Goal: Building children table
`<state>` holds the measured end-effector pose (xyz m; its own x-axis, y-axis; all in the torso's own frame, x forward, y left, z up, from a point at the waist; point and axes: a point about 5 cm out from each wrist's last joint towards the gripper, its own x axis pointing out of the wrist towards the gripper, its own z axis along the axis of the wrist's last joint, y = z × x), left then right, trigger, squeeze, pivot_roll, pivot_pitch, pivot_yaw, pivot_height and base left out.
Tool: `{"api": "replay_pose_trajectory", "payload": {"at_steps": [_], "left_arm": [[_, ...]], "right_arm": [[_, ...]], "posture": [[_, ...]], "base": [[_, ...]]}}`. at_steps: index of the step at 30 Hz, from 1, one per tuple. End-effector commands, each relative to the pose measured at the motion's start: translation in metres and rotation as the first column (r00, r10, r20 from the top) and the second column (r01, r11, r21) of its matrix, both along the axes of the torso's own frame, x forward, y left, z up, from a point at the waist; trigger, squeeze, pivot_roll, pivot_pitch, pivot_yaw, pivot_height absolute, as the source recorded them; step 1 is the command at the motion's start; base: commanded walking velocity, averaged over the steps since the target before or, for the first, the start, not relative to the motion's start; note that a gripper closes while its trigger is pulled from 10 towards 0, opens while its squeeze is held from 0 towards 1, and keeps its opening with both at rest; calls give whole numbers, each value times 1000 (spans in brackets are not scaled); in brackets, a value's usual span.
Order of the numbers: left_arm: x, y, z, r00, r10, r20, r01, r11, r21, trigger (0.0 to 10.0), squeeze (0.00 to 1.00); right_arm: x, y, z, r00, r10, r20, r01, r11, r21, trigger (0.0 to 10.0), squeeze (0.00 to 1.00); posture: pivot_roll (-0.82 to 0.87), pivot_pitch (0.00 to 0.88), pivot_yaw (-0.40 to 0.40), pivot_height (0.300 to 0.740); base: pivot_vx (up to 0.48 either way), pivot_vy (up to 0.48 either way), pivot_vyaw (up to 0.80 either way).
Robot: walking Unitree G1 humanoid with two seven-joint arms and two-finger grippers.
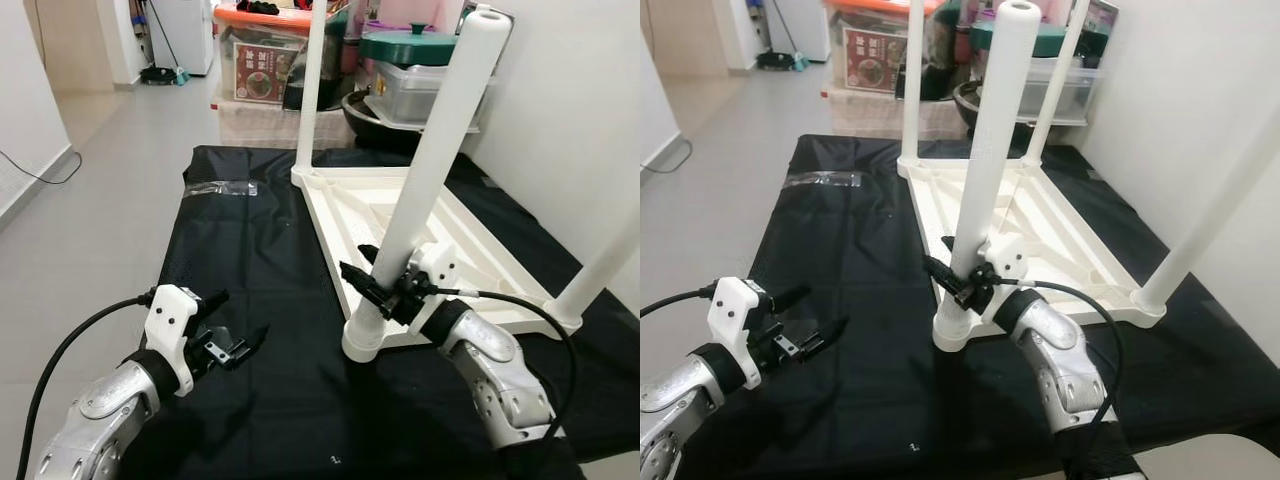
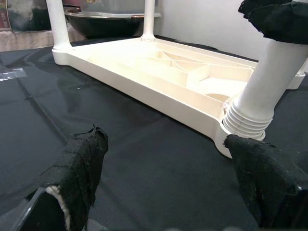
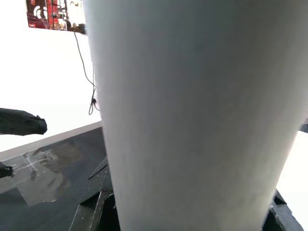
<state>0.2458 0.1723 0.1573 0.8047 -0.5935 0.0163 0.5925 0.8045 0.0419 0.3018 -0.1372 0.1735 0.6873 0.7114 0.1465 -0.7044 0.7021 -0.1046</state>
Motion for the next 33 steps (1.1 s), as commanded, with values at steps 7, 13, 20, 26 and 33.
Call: {"api": "replay_pose_trajectory", "payload": {"at_steps": [7,13,20,26,33], "left_arm": [[-1,-2,-3,1000,0,-16,0,1000,-4,10000,0],[0,-1,-3,1000,0,-18,0,1000,-5,10000,0],[-1,-1,-3,1000,2,-19,-2,1000,-6,10000,0],[-1,1,-3,1000,9,-21,-9,1000,-5,10000,0],[0,3,-3,1000,23,-17,-23,1000,-4,10000,0]], "right_arm": [[-4,3,-20,991,77,-106,-84,994,-63,0,0],[-1,0,-18,978,98,-184,-106,994,-39,0,0],[0,2,-19,974,111,-197,-120,992,-35,0,0],[-1,6,-25,973,84,-216,-88,996,-12,0,0],[17,-14,-38,909,-310,-277,310,950,-44,0,0]], "posture": [[74,0,-100,740],[77,0,-104,740],[83,0,-109,740],[85,0,-109,740],[83,0,-109,740]], "base": [[0,0,0],[0,0,0],[0,0,0],[0,0,0],[0,0,0]]}}
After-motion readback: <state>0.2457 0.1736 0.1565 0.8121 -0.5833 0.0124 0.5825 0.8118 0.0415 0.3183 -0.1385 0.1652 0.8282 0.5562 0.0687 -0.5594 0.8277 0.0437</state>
